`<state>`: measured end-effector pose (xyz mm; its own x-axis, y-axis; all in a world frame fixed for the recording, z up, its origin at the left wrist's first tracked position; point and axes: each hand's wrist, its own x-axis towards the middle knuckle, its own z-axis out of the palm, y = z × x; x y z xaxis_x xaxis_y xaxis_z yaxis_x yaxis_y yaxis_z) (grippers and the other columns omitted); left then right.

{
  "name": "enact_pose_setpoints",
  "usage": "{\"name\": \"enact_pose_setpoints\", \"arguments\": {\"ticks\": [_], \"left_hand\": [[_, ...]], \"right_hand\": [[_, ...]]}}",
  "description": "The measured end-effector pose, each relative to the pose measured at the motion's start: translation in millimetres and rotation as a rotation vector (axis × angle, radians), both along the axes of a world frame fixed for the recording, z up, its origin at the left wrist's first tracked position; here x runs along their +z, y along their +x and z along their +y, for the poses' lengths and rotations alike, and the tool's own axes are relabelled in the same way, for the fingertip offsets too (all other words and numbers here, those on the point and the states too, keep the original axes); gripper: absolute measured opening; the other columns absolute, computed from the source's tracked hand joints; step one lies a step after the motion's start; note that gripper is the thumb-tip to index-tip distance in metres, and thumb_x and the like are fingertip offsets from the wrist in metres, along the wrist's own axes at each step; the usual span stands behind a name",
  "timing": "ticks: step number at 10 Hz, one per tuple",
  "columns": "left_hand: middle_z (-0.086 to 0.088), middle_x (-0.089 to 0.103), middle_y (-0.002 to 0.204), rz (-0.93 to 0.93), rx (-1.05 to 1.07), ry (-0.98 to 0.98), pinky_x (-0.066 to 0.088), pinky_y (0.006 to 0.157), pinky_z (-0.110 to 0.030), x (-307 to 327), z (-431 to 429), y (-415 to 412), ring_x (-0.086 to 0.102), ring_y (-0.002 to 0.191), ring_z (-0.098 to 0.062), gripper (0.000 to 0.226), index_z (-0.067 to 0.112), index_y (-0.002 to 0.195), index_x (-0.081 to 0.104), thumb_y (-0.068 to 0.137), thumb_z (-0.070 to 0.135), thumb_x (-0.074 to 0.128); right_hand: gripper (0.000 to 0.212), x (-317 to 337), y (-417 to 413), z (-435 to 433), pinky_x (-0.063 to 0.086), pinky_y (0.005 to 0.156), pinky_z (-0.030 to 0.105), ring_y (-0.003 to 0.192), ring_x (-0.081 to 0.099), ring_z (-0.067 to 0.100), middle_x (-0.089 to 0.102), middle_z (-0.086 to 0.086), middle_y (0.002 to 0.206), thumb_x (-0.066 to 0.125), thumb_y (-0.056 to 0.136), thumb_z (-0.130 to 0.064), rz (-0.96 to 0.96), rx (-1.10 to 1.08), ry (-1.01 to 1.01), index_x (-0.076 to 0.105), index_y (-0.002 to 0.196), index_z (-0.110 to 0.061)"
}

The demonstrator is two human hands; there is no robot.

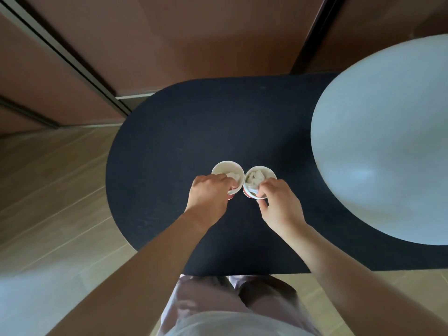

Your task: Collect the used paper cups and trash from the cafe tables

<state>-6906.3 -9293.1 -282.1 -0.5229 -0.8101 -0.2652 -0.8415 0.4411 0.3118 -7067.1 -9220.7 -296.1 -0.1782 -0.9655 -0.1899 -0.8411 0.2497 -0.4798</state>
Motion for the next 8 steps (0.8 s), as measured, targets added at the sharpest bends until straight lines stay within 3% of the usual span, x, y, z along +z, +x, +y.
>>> {"name": "enact_pose_setpoints", "arguments": {"ticks": [3,6,8], "left_hand": [[0.007,0.069,0.093,-0.026,0.019,0.014,0.038,0.084,-0.030,-24.8,5.9,-0.1,0.061,0.090,-0.021,0.031,0.025,0.097,0.068,0.077,0.003,0.060],[0.007,0.065,0.102,0.023,0.024,0.029,0.040,0.089,-0.032,-8.3,11.5,3.9,0.058,0.095,-0.019,0.031,0.026,0.111,0.061,0.081,0.019,0.061],[0.011,0.063,0.104,0.073,0.059,0.043,0.042,0.086,-0.029,9.0,24.3,12.0,0.057,0.094,-0.014,0.034,0.028,0.116,0.054,0.083,0.031,0.059]], "right_hand": [[0.010,-15.7,-4.6,1.6,0.036,0.056,0.026,0.089,0.054,0.022,0.059,-0.001,0.093,0.062,0.078,-0.003,0.029,0.052,0.075,0.059,0.085,-0.011],[0.020,-8.5,-2.9,5.9,0.041,0.060,0.027,0.093,0.053,0.019,0.061,-0.006,0.102,0.068,0.077,-0.014,0.054,0.081,0.053,0.060,0.095,-0.018],[0.021,14.3,7.1,18.1,0.046,0.058,0.028,0.089,0.055,0.019,0.062,-0.003,0.099,0.069,0.076,-0.018,0.004,-0.022,-0.077,0.061,0.096,-0.017]]}}
